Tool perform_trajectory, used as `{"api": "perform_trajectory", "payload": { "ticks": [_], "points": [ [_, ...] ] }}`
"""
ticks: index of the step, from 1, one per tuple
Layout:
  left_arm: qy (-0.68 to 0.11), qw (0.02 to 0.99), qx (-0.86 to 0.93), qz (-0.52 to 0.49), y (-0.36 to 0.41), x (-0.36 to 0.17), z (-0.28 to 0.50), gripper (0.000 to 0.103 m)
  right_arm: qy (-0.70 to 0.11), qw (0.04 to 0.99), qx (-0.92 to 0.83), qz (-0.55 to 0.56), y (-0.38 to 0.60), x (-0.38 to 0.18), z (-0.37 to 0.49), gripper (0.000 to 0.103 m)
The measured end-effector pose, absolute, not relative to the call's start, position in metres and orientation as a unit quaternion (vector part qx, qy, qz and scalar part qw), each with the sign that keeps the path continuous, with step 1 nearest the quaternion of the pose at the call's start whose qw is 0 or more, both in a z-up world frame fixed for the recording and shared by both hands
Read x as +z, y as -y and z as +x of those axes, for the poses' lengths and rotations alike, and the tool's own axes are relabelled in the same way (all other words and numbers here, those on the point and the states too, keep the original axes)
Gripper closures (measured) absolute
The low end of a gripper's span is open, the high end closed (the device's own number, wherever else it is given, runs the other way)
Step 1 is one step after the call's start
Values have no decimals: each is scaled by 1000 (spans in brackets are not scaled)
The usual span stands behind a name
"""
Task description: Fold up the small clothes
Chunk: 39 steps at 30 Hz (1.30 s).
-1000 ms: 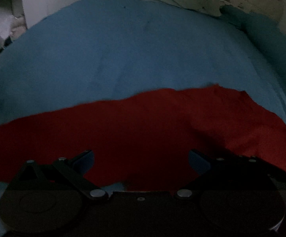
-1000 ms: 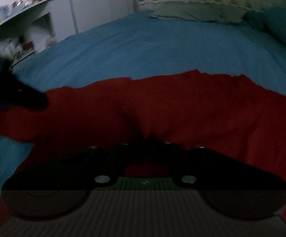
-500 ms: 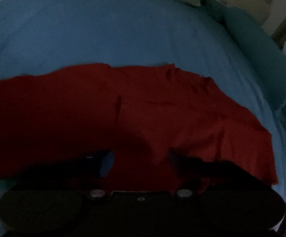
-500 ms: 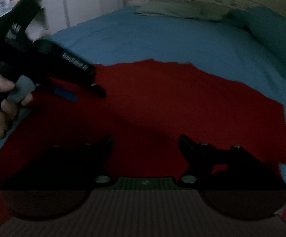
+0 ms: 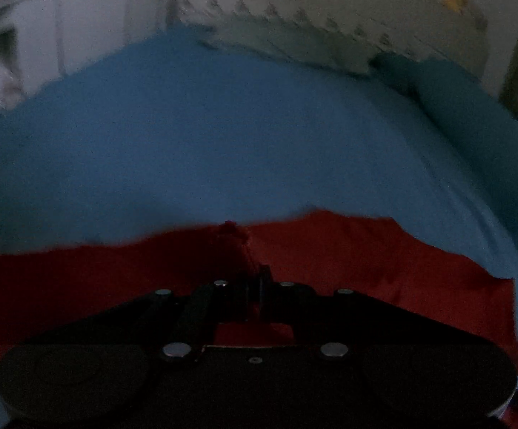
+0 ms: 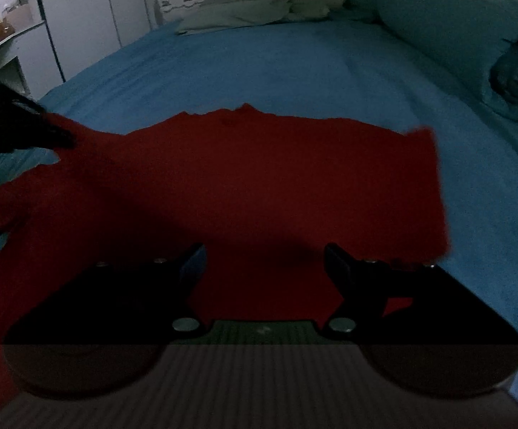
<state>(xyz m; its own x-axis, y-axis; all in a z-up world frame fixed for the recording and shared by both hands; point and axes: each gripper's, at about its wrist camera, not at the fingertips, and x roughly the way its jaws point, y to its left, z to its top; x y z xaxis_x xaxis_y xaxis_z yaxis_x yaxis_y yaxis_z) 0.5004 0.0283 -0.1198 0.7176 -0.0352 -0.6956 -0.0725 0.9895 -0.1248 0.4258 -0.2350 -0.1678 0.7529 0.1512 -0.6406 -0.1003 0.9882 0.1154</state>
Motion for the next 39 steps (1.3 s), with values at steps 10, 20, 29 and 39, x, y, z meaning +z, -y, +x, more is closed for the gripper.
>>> {"api": "perform_trajectory", "payload": {
  "ticks": [10, 20, 29, 39],
  "points": [
    [-392, 917, 58, -44, -62, -161, 492, 98, -373, 926, 33, 42, 243, -187, 445, 15],
    [-417, 905, 72, -43, -80, -153, 485, 58, -395, 917, 18, 57, 277, -170, 432, 14],
    [-416, 909, -1, -36, -58, -149, 498, 33, -336, 937, 93, 30, 248, -147, 467, 0],
    [-471, 882, 5, -32, -66, -183, 508, 33, -373, 924, 84, 26, 270, -171, 466, 1]
  ]
}}
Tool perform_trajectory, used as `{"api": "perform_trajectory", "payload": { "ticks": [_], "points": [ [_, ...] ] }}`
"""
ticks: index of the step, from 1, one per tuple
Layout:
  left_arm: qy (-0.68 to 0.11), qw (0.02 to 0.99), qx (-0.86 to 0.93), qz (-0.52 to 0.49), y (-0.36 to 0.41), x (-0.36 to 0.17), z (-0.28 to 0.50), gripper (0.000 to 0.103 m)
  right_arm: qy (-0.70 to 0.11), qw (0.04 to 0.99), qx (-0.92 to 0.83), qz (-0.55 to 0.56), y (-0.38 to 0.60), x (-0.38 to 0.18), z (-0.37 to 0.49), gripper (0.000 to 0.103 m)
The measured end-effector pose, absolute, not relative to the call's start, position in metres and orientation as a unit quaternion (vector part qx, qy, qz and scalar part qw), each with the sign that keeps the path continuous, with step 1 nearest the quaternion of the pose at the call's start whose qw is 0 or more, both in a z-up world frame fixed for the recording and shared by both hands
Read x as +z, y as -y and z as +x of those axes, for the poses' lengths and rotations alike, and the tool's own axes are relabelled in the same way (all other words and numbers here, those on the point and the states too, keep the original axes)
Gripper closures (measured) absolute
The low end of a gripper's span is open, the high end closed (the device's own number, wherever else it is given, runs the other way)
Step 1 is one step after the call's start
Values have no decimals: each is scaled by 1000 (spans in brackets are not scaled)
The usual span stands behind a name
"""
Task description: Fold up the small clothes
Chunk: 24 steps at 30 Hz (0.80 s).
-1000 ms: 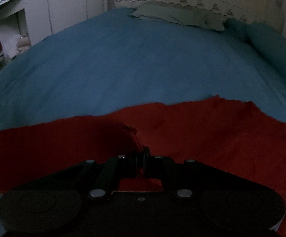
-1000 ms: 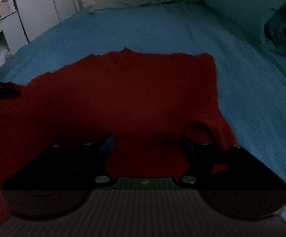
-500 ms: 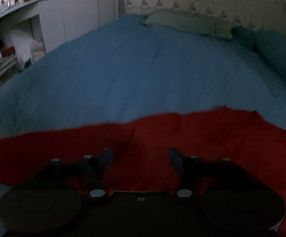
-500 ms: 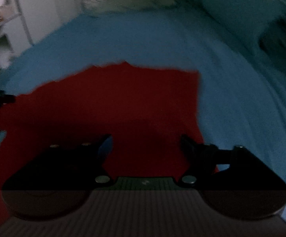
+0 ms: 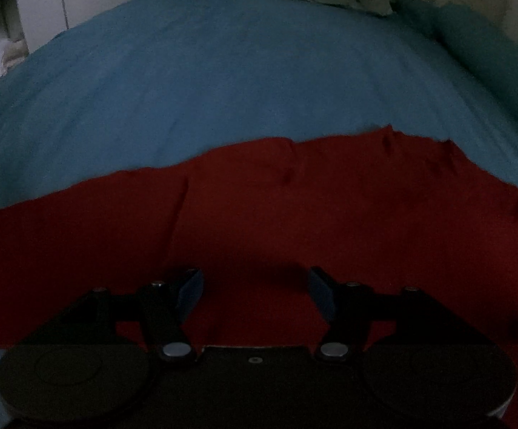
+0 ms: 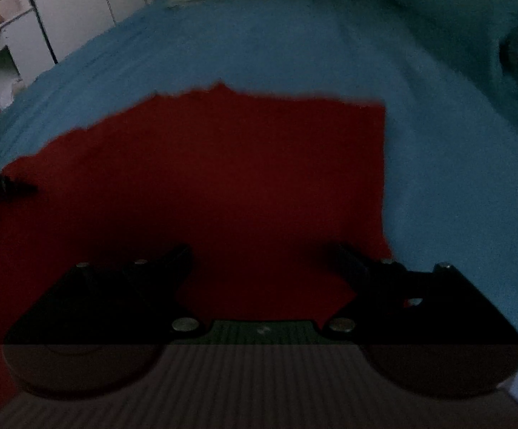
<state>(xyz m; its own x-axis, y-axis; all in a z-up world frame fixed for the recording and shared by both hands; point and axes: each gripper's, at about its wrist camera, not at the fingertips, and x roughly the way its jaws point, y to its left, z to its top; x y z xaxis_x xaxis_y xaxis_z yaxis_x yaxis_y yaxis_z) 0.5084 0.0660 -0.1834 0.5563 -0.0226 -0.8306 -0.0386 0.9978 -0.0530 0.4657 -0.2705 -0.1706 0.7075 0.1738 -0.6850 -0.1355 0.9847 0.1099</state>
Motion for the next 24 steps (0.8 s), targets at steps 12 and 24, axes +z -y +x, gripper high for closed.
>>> {"api": "perform_trajectory", "payload": {
  "ticks": [12, 24],
  "points": [
    [-472, 881, 9, -12, -55, -186, 504, 29, -357, 933, 30, 31, 288, -176, 507, 1],
    [-477, 878, 19, -32, -60, -176, 494, 23, -375, 926, 28, 41, 305, -165, 432, 1]
  ]
}}
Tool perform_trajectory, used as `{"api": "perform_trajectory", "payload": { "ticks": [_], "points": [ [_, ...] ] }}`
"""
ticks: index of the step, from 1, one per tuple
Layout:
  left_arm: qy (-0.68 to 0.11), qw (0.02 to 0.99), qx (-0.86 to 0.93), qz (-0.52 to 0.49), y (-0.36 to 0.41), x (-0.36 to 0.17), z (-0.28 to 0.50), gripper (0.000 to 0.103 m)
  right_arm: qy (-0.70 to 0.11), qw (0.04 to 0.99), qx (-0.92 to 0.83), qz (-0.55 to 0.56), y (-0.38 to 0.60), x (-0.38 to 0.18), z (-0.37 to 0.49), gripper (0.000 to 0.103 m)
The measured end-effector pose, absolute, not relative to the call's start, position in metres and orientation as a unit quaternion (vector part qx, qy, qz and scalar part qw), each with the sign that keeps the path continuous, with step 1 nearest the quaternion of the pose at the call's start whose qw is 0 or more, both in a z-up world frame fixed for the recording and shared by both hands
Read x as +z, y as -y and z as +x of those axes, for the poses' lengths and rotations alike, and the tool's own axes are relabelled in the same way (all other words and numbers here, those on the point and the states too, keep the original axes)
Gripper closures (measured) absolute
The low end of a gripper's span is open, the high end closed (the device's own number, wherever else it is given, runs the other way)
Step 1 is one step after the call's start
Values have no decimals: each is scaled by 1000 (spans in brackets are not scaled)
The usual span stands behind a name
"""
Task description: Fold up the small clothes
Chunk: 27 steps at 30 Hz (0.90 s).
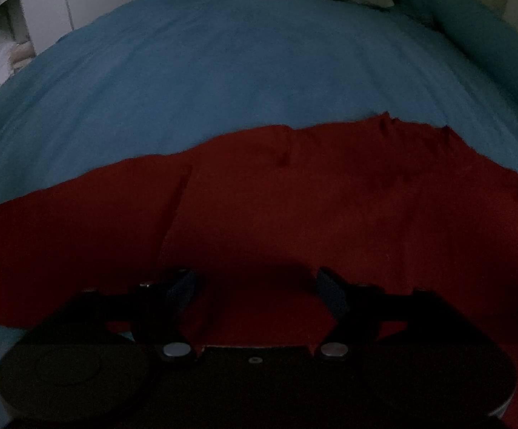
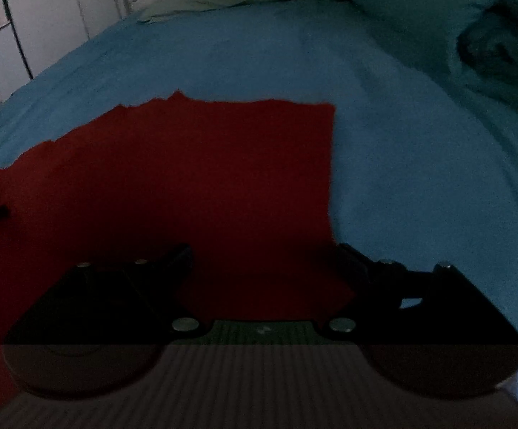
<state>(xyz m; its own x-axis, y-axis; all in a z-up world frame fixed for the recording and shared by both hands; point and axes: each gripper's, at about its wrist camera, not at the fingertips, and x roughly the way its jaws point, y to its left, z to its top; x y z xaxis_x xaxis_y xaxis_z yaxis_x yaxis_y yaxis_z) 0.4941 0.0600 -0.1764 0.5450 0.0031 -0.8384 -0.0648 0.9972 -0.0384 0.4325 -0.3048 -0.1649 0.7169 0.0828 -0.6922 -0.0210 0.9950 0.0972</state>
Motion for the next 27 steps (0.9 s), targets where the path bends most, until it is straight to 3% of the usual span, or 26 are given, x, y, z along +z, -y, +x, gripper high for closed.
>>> {"api": "perform_trajectory", "payload": {
  "ticks": [8, 13, 17, 23, 27],
  "points": [
    [-448, 887, 48, -105, -87, -96, 451, 23, -352, 934, 41, 55, 259, -70, 406, 0],
    [-419, 890, 89, -154, -135, -46, 414, 0, -327, 941, 59, 68, 200, -15, 392, 0],
    [-406, 890, 132, -162, -187, -32, 388, 0, -312, 945, 81, 45, 137, 9, 377, 0],
    [-395, 872, 191, -219, -295, -61, 352, 0, -358, 915, 129, 133, 52, -2, 378, 0],
    [-398, 860, 214, -236, -357, -92, 349, 13, -381, 905, 138, 128, -6, -21, 375, 0]
  ]
}}
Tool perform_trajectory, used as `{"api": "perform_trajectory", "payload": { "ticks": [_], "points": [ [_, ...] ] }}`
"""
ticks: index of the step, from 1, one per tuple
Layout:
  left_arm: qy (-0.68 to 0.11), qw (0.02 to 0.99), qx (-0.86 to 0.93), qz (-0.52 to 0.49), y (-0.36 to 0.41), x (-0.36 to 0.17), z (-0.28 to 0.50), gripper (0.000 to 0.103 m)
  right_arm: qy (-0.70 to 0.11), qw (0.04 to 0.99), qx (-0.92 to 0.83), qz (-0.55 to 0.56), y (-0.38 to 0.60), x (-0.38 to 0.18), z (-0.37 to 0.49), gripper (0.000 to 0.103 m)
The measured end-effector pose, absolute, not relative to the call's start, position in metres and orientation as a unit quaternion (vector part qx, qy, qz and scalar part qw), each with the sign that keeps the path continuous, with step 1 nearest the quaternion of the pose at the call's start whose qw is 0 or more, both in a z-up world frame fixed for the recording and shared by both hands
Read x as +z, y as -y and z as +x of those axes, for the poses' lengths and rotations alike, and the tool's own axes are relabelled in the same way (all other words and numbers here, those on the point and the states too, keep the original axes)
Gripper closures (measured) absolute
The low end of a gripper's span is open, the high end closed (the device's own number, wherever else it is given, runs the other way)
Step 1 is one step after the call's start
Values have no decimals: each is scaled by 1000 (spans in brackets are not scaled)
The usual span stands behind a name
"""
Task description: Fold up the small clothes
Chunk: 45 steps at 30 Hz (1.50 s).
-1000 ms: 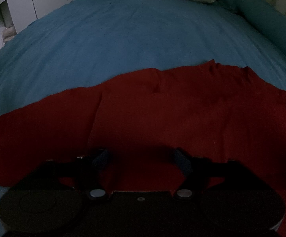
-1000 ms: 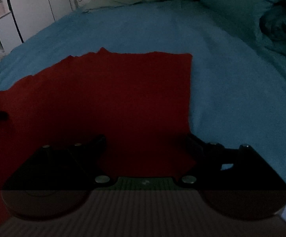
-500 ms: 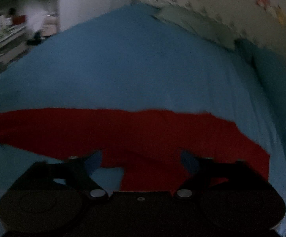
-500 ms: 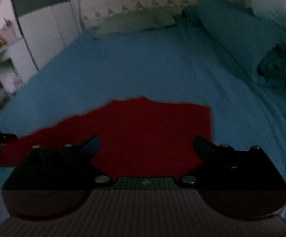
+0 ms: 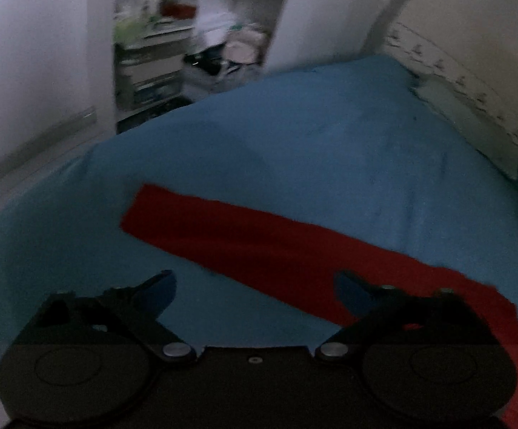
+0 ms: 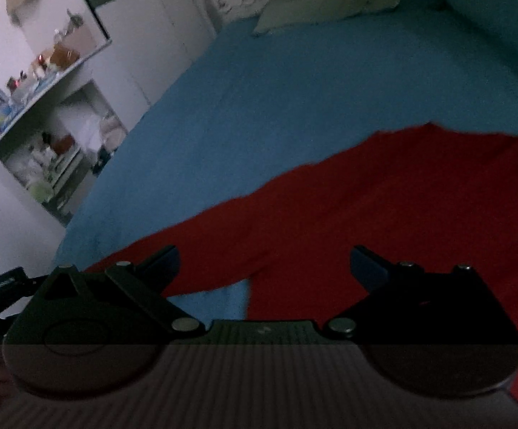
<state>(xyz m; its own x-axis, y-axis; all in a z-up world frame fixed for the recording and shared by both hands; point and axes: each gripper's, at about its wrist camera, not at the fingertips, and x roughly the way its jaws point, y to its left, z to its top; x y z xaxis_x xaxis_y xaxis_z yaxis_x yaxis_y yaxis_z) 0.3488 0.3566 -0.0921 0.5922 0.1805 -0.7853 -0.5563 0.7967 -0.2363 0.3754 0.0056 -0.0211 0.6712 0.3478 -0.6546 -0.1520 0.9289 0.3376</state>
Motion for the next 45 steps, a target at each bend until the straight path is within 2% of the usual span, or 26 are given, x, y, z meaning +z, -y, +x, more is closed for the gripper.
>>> {"api": "perform_trajectory", "payload": {
  "ticks": [2, 4, 7, 14, 19, 24, 26, 27, 35, 42, 45],
  "points": [
    [-403, 851, 217, -257, -381, -112, 351, 20, -389, 900, 143, 130, -27, -31, 378, 0],
    [-408, 840, 218, -283, -398, -130, 352, 36, -395, 898, 143, 127, -50, -39, 378, 0],
    [-418, 821, 218, -323, -421, -157, 360, 52, -399, 899, 140, 116, -76, -47, 378, 0],
    [-393, 822, 218, -349, -437, -167, 370, 55, -415, 894, 125, 115, -106, -65, 381, 0],
    [-376, 826, 225, -356, -446, -164, 376, 63, -412, 895, 121, 119, -97, -67, 380, 0],
    [-351, 823, 240, -376, -448, -160, 380, 64, -405, 897, 118, 133, -76, -68, 382, 0],
    [-365, 818, 250, -367, -446, -162, 388, 82, -406, 896, 115, 138, -66, -70, 383, 0],
    [-371, 816, 252, -364, -444, -163, 390, 98, -406, 896, 114, 142, -61, -71, 383, 0],
    [-357, 867, 206, -280, -372, -108, 421, 98, -390, 900, 102, 164, 1, -68, 383, 0],
    [-335, 920, 79, -188, -218, -40, 472, 98, -356, 915, 77, 173, 87, -44, 383, 0],
    [-333, 929, 15, -160, -139, -27, 490, 98, -342, 922, 65, 168, 129, -35, 384, 0]
  ]
}}
